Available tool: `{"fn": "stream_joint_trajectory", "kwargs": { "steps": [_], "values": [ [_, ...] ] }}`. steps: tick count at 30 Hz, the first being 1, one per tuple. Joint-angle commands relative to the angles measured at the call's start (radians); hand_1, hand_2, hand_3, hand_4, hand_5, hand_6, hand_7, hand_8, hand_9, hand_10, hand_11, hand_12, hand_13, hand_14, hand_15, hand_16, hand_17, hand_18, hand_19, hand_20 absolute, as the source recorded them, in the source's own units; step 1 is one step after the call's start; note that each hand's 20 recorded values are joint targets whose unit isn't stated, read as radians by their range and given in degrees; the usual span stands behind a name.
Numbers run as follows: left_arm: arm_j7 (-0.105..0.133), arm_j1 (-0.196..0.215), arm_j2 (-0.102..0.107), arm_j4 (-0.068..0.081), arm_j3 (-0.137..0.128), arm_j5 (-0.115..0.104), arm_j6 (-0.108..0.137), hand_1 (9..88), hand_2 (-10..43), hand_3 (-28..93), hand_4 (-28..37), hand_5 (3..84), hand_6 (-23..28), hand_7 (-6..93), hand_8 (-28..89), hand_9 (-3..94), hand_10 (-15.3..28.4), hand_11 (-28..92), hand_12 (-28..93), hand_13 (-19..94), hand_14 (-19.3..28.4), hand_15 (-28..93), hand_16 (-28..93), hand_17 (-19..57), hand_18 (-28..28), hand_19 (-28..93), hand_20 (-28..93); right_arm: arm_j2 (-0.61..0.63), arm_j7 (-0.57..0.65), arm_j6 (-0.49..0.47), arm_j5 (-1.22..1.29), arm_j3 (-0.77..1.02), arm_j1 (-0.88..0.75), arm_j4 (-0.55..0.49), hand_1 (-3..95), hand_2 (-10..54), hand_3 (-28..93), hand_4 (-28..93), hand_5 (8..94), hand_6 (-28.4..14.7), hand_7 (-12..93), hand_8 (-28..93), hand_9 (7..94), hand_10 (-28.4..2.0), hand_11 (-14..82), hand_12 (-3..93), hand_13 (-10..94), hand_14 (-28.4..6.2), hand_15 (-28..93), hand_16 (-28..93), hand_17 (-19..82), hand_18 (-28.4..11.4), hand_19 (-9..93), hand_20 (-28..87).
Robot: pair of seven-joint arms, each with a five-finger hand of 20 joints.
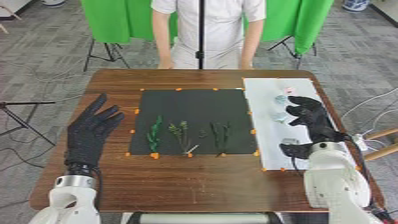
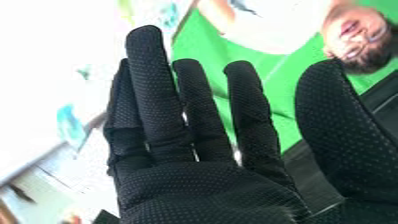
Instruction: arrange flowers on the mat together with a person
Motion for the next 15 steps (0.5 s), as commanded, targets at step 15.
{"fn": "stream_joint_trajectory", "kwargs": {
  "steps": [15],
  "values": [
    [0.006,0.01,0.003,0.003,0.006,-0.012,0.015,21.8,9.7,79,-28.2,35.5,8.7,10.9,-9,36.5,20.9,26,9,28,27.3,54,-11,-6.8,24.3,62,-1,-0.001,0.15,-0.293,-0.362,-0.076,0.099,0.066,27.2,-2.0,88,-28,47.0,0.7,16,-15,55.8,-17.7,22.8,12.8,57,-15.3,61,7,19,-21.2,71,18]
  ]
}}
